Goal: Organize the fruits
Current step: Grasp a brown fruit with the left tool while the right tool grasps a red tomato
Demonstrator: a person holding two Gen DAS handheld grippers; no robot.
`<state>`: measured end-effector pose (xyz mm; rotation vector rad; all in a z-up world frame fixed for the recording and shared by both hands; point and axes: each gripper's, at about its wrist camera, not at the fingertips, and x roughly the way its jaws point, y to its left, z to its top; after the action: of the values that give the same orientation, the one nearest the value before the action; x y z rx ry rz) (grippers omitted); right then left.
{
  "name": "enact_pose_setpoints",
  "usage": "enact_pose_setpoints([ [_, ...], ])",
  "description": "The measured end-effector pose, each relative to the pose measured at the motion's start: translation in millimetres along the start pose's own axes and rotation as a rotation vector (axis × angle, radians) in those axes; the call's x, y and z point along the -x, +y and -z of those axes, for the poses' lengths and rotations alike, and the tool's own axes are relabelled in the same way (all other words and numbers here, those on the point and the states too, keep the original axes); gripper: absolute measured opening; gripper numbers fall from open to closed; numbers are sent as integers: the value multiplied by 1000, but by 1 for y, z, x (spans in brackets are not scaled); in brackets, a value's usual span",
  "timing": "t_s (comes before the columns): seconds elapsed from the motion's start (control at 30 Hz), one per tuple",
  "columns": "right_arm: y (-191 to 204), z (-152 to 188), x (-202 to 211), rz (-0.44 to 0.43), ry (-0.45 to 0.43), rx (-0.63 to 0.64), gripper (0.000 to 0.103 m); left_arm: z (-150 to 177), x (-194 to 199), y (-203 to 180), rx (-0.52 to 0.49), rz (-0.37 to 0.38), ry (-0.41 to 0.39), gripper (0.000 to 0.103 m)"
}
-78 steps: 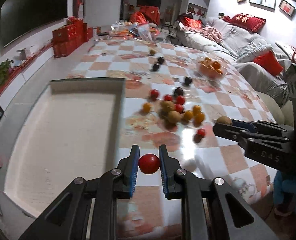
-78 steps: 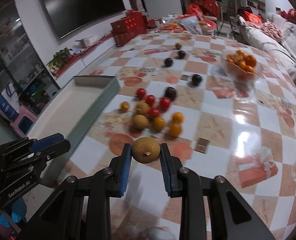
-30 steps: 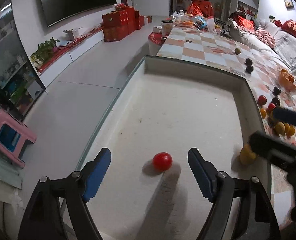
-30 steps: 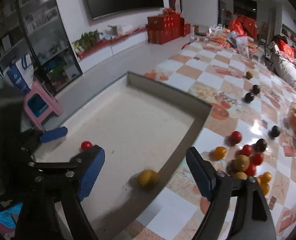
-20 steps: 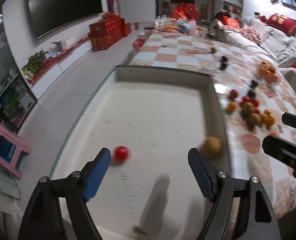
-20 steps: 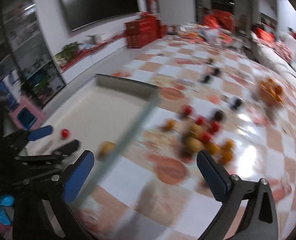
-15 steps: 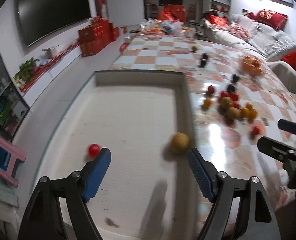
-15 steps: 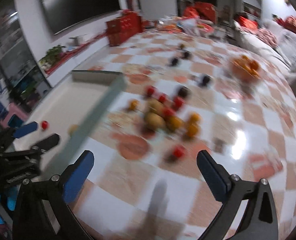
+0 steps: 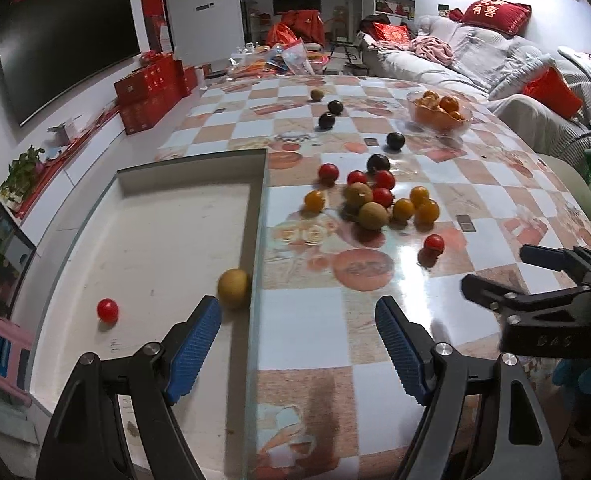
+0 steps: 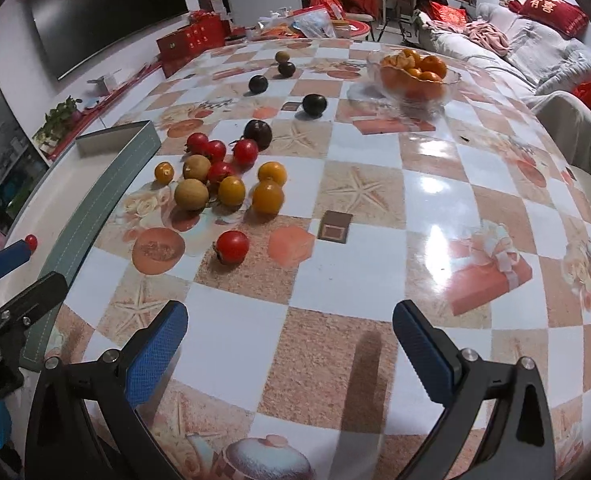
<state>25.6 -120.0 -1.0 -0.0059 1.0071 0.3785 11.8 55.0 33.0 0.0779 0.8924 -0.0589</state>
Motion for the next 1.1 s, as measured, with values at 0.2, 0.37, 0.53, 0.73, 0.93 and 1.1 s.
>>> enact_pose_setpoints([
  [0.2,11,-1,-7,-5,-4,33,102,-7,-5,0,34,19,18,80],
  [0.37,20,-5,-16,17,-12,57,102,-15,-14,7,87,26,42,80],
  [0.53,31,-10,-25,33,-24,87,84,-22,-20,1,75,17,38,80],
  [0.73,36,-16,-29,61,-53,115,56,-33,-30,-9,60,28,38,80],
  [0.93,24,-21,-25,51,-69,96,42,-45,-45,-23,50,40,46,80],
  [1.1,13,-24,-15,73,-107,97,42,-49,-63,-31,65,48,83,80],
])
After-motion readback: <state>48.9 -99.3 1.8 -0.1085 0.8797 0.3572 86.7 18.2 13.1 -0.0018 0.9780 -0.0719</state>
